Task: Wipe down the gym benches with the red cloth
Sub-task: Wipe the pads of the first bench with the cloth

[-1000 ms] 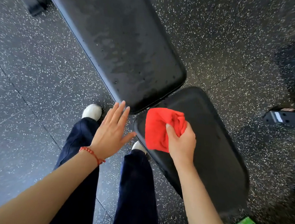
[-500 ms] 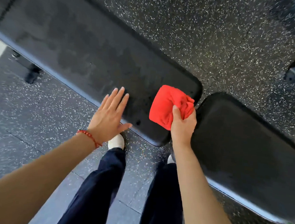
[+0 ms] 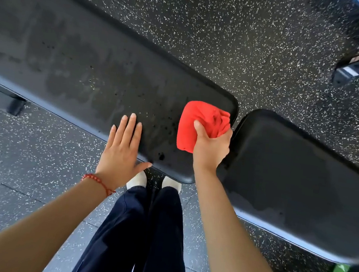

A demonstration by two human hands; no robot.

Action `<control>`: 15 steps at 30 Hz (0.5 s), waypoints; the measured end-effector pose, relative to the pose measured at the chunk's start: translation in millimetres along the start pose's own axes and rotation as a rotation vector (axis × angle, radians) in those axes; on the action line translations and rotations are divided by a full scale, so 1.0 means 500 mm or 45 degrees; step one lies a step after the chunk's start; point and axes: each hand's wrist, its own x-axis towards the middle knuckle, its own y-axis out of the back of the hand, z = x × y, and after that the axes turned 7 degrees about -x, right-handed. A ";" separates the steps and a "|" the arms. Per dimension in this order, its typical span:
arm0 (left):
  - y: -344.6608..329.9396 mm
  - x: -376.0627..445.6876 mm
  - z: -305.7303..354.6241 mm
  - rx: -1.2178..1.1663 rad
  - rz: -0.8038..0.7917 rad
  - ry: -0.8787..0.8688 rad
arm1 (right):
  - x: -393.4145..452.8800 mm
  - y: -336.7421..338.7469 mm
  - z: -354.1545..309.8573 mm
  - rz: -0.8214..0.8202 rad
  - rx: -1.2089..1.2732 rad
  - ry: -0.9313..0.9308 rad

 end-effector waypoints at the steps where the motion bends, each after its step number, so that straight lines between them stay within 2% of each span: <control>1: 0.000 0.000 -0.001 -0.006 0.009 -0.002 | 0.007 -0.006 -0.008 0.015 -0.002 0.026; 8: 0.006 -0.003 -0.002 0.011 -0.001 -0.006 | 0.055 -0.036 -0.061 0.064 -0.074 0.157; 15: 0.008 -0.002 0.003 -0.029 0.000 0.023 | -0.100 0.011 0.080 -0.076 -0.143 0.028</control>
